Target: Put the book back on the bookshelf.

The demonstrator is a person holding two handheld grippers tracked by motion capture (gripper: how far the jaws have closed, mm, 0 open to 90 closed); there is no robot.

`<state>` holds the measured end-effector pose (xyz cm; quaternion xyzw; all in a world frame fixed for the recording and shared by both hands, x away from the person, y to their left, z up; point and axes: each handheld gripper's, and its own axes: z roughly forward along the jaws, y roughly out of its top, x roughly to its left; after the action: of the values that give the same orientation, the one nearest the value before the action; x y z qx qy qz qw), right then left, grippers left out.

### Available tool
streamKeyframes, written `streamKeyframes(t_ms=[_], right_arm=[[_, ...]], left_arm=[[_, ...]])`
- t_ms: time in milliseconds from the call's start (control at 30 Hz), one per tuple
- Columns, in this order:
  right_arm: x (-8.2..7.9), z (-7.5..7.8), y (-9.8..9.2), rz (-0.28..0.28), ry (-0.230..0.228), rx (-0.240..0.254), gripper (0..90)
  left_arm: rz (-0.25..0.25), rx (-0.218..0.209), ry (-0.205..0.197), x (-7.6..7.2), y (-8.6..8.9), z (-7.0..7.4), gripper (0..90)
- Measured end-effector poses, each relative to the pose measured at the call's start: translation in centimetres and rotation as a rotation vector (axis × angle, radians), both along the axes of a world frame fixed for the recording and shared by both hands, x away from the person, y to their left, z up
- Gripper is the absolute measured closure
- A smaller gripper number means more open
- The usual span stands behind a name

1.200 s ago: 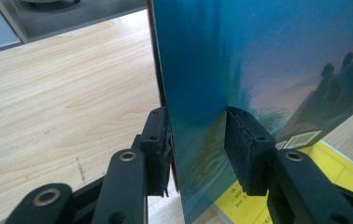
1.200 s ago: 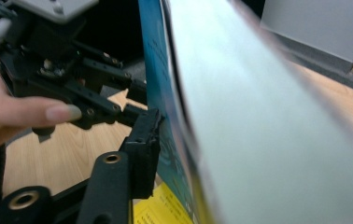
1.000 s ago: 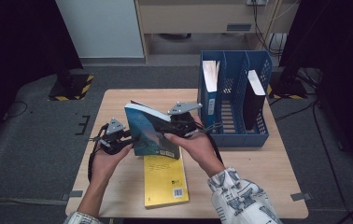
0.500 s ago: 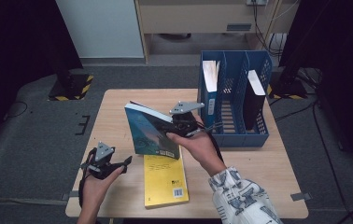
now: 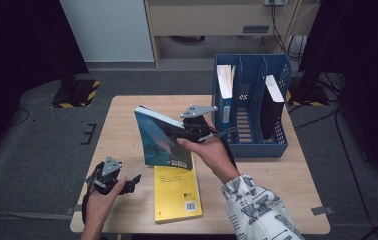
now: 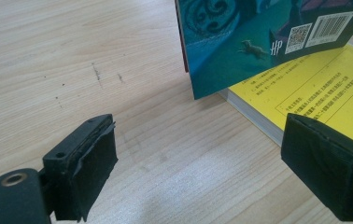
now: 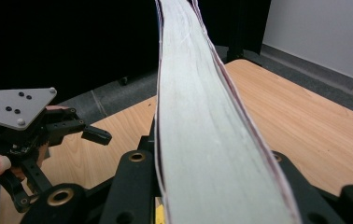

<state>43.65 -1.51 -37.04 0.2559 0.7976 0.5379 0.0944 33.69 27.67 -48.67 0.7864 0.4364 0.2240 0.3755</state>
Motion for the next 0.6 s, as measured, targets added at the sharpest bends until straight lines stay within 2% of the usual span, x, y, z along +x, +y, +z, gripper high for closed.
streamKeyframes(t_ms=[333,500,600], right_arm=[[-0.21,-0.06,0.3,0.039,-0.009,0.012,68.6],[-0.12,-0.06,0.41,0.031,-0.022,0.005,70.9],[0.15,-0.09,0.05,0.021,-0.008,0.021,71.3]], left_arm=[[-0.002,-0.004,0.004,0.0,0.08,-0.01,10.0],[-0.003,-0.002,0.007,-0.01,0.1,-0.02,10.0],[-0.005,0.001,0.011,0.01,0.09,-0.09,10.0]])
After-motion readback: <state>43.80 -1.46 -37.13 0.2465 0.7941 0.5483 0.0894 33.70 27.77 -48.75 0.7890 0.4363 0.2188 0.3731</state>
